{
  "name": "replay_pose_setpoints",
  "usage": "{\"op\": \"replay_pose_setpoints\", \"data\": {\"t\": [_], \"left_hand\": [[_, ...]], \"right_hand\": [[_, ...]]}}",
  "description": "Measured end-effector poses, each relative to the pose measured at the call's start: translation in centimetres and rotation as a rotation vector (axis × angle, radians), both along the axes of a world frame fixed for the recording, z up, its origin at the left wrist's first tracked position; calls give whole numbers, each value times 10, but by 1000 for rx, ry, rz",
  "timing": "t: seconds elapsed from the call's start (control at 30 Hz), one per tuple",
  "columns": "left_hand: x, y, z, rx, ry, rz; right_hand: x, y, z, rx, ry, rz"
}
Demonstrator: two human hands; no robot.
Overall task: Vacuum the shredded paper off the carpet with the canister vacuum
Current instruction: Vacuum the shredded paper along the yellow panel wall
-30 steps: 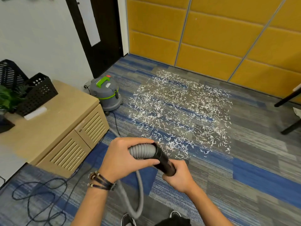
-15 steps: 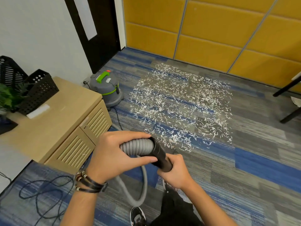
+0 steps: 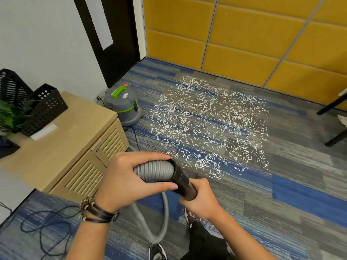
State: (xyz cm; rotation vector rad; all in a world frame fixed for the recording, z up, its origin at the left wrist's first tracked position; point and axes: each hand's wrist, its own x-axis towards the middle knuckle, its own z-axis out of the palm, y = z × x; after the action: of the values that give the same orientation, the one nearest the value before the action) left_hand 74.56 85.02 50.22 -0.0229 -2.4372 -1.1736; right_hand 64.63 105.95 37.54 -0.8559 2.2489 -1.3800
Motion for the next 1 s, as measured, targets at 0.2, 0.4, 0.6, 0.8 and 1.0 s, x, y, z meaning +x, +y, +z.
{"op": "replay_pose_setpoints", "data": {"t": [0.2, 0.4, 0.6, 0.8, 1.0], "left_hand": [[-3, 7, 5, -63, 30, 45], [-16, 7, 18, -86, 20, 10], [-20, 0, 25, -10, -9, -8], [-28, -5, 32, -82, 42, 99], [-43, -8, 29, -69, -45, 106]], "right_hand": [[-9, -2, 3, -36, 13, -2], [-17, -27, 0, -91, -47, 12], [-21, -19, -2, -126, -20, 64], [-46, -33, 8, -117, 34, 78], [-67, -49, 4, -108, 16, 127]]}}
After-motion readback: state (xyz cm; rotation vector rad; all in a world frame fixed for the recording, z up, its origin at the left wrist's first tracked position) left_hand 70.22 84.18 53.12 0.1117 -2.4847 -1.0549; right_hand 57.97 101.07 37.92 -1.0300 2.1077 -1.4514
